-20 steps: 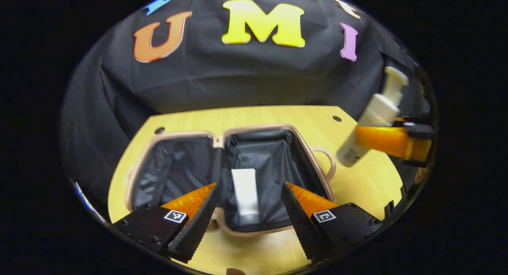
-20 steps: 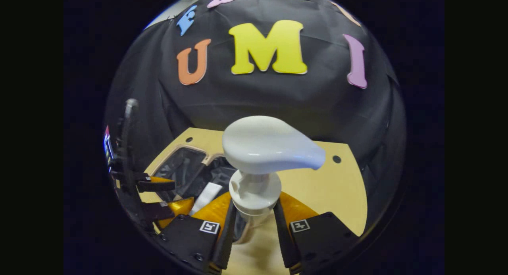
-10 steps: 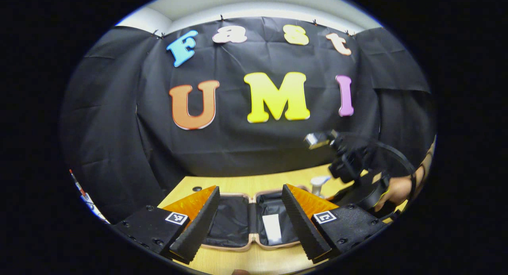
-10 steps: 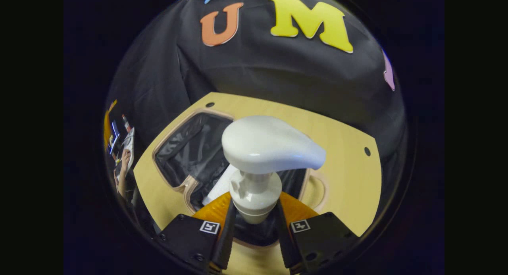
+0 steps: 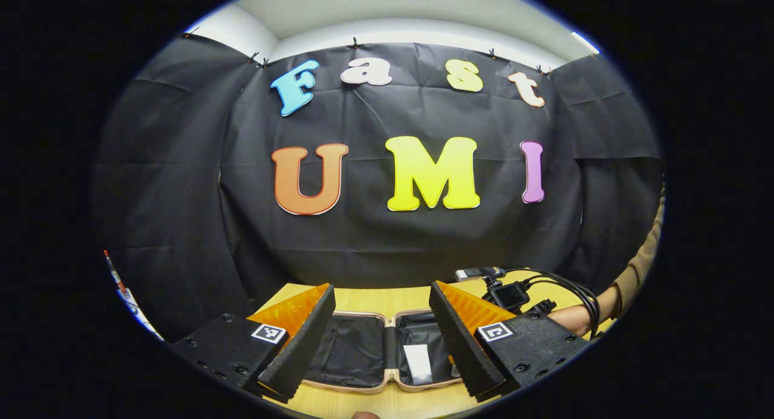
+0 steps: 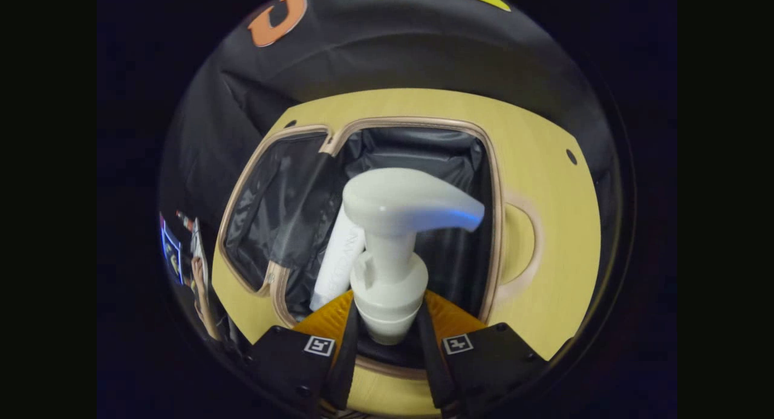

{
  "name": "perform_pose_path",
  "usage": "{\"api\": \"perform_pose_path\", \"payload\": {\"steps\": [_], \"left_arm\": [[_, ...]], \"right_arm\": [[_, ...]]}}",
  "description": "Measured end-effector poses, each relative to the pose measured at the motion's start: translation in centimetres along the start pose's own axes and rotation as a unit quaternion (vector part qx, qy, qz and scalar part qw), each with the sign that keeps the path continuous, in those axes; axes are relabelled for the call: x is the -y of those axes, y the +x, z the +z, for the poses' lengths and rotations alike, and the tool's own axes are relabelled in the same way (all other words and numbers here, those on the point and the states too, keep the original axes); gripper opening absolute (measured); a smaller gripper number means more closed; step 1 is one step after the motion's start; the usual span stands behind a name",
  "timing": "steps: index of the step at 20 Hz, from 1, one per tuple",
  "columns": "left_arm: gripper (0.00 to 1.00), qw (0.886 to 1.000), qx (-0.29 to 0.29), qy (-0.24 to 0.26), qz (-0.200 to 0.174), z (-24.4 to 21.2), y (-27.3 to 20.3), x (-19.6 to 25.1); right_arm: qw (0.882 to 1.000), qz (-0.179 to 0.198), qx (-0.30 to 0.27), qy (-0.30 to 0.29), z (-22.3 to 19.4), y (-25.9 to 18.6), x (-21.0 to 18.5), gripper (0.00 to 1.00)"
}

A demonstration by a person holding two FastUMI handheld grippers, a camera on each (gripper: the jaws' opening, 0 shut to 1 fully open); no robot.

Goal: First open the suitcase, pack the skin care products into it, and then close the suitcase.

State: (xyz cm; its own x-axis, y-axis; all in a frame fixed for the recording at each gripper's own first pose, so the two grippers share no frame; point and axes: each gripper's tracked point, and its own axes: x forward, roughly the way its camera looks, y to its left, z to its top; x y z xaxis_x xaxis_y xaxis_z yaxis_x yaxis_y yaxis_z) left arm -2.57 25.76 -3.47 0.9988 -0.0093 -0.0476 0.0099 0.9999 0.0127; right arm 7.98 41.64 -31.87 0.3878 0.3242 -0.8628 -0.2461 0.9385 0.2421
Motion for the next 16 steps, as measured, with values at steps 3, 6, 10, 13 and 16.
{"api": "perform_pose_path", "payload": {"steps": [3, 6, 10, 13, 16], "left_arm": [[0.99, 1.000, -0.017, -0.008, 0.014, -0.9, 0.6, -1.4], [0.99, 0.999, -0.035, -0.017, 0.030, -1.2, 0.5, -1.8], [0.99, 0.997, -0.051, -0.021, 0.046, -2.2, 1.3, -3.9], [0.99, 0.995, -0.067, -0.024, 0.067, -3.0, 1.4, -5.6], [0.99, 0.993, -0.077, -0.038, 0.079, -3.6, 1.9, -6.9]], "right_arm": [[0.999, -0.008, -0.024, 0.046, 0.5, 1.6, 0.3, 0.47], [0.998, -0.021, -0.039, 0.051, 0.1, 2.7, 0.6, 0.48], [0.997, -0.029, -0.060, 0.049, -0.8, 3.4, 0.8, 0.48], [0.995, -0.035, -0.071, 0.055, -1.1, 4.0, 0.9, 0.47], [0.994, -0.041, -0.078, 0.060, -1.1, 4.1, 1.0, 0.46]]}}
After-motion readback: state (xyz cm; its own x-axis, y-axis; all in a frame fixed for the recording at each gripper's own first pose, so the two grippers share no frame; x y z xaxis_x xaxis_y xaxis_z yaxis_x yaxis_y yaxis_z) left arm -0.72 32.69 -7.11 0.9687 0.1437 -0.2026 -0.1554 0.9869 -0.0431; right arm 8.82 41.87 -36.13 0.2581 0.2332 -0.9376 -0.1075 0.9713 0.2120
